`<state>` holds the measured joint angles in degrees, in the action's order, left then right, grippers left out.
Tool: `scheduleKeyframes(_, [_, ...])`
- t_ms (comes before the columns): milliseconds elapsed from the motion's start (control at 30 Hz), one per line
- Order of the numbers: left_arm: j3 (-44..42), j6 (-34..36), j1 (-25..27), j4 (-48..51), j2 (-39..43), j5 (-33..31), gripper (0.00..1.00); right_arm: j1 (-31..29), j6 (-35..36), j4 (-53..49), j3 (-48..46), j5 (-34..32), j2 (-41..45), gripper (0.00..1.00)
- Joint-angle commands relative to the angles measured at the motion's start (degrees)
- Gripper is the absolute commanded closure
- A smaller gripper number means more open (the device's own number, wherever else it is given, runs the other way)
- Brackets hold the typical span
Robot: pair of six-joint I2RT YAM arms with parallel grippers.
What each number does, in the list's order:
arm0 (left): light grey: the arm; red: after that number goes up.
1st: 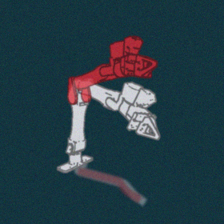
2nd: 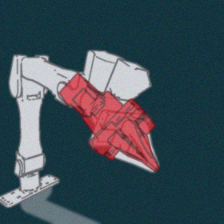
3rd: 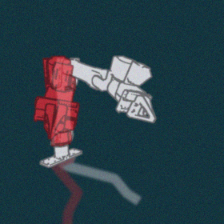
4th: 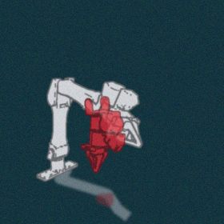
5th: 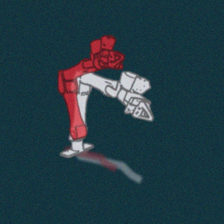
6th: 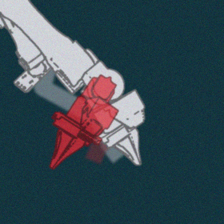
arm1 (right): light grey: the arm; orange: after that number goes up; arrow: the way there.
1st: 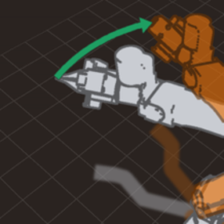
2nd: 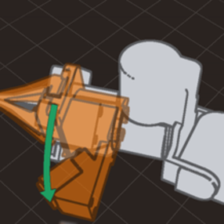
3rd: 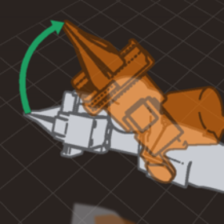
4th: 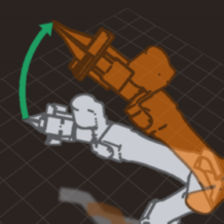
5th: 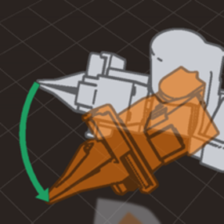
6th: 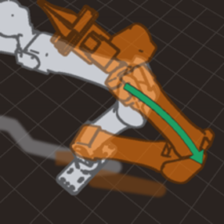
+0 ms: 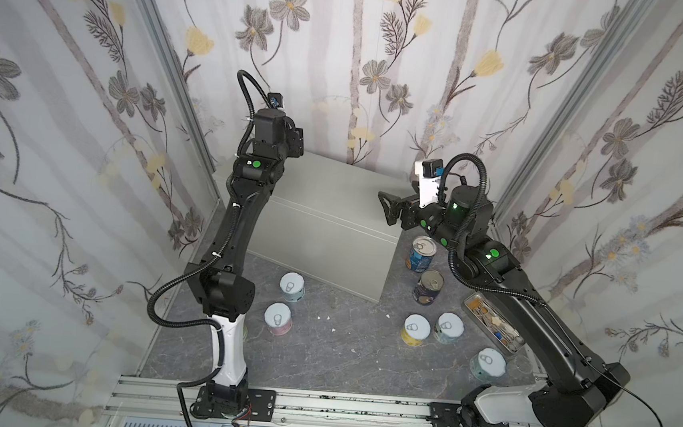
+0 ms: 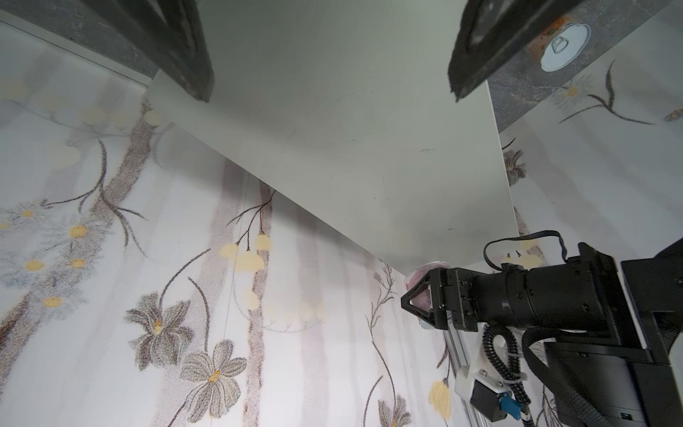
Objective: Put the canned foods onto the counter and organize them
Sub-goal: 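Lift the can with left gripper above the cabinet while right arm rises, then lower the can onto the cabinet top and open left gripper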
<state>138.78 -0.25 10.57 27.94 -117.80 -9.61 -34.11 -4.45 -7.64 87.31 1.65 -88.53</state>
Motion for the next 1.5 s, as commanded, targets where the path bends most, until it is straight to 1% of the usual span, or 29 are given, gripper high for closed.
scheduleKeyframes(0, [2.53,-0.97,-1.71,-1.8,-2.35,0.43,0.33,-0.33,0.47,2.93,-0.85,1.16,-0.48,0.0])
scheduleKeyframes(200, [3.71,-1.35,-3.18,-1.93,-5.21,0.55,0.33,-0.64,0.67,3.07,-1.14,1.7,-1.72,0.0])
scheduleKeyframes(433, [4.02,-1.48,-4.16,-2.21,-6.55,0.89,0.33,-0.72,0.4,3.51,-1.86,2.3,-2.44,0.0])
scheduleKeyframes(700, [3.14,-2.83,-5.77,-3.86,-7.53,3.66,0.3,-0.8,0.19,3.93,-1.82,2.83,-2.51,0.0])
scheduleKeyframes(900, [2.02,-2.72,-5.8,-4.11,-7.01,5.74,0.22,-0.79,0.42,3.6,-1.69,2.72,-2.35,0.0])
scheduleKeyframes(1400, [-0.24,-1.17,-5.29,-4.48,-2.76,4.96,0.0,-0.85,0.14,3.74,-1.98,3.1,-1.12,0.0])
scheduleKeyframes(1467, [-0.81,-1.09,-5.2,-4.48,-1.49,4.77,0.0,-0.74,0.06,3.43,-1.59,2.79,-0.82,0.0])
